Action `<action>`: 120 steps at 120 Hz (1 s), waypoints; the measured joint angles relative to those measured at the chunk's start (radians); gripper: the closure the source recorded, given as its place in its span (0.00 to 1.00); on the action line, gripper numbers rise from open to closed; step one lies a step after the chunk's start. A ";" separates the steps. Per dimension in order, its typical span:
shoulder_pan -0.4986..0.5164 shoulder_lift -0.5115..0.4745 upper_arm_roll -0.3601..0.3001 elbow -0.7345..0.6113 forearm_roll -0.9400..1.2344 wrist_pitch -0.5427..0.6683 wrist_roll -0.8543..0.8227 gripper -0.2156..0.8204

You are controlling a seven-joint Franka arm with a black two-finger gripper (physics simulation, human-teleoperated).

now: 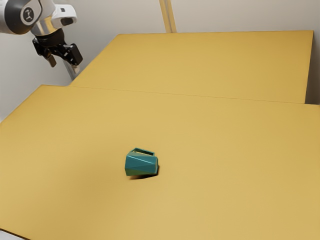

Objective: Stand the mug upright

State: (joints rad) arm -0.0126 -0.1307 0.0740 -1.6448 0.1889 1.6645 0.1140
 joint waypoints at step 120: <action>0.055 0.206 0.105 -0.435 -0.688 0.090 -0.011 0.21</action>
State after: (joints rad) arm 0.0428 0.0749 0.1792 -2.0794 -0.4995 1.7547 0.1028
